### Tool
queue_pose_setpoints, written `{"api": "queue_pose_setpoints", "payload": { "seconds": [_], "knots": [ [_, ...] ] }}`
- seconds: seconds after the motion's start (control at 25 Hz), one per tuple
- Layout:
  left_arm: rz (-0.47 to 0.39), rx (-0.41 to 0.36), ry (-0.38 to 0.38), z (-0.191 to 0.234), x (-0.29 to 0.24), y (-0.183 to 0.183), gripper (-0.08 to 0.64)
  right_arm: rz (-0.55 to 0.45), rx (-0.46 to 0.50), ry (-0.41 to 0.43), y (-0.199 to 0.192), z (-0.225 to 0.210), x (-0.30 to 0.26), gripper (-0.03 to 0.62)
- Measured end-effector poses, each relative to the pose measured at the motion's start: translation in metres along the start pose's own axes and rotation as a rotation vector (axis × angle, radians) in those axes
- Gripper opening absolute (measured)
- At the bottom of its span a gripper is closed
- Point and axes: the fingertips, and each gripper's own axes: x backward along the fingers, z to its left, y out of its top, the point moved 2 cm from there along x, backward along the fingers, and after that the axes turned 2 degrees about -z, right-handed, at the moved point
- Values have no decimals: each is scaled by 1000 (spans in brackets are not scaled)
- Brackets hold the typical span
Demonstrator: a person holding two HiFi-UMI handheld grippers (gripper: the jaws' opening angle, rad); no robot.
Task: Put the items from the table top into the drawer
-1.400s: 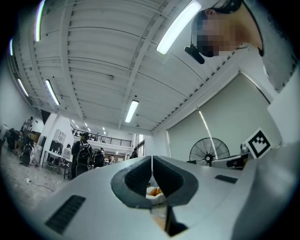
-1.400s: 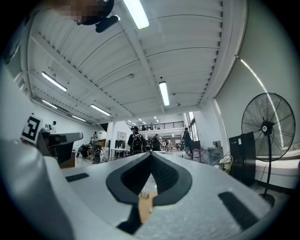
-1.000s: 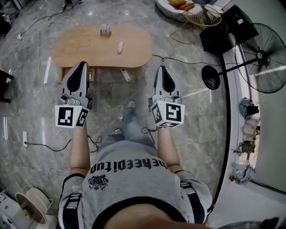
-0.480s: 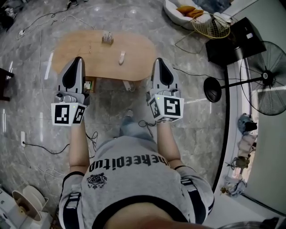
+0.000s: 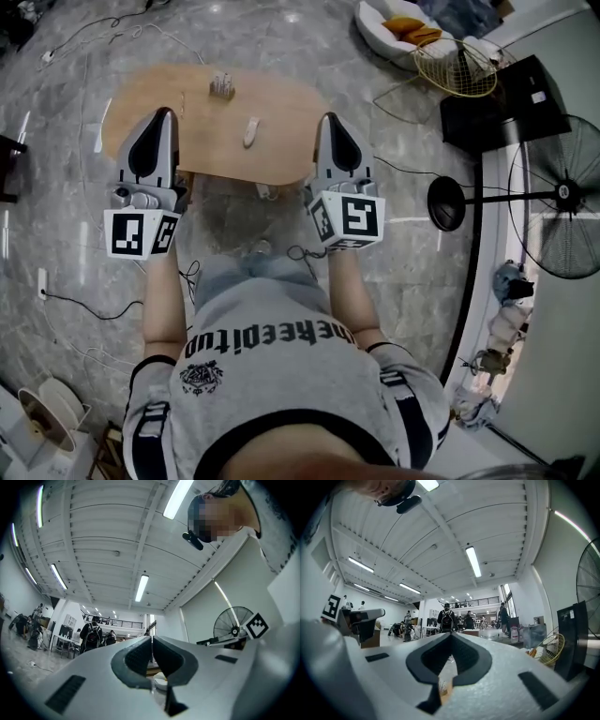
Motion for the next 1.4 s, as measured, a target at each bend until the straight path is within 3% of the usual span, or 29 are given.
{"api": "queue_pose_setpoints", "payload": {
  "seconds": [0.48,1.0,1.4],
  "knots": [
    [55,19,2,39,-52,-47,12,71,-43,9,-43,-10,-69,3],
    [65,71,-160,114,-148,-91,12,113,-53,-124,-72,-10,-167,3],
    [116,124,-269,158,-198,-149,12,230,-102,-200,-131,3,-223,3]
  ]
}}
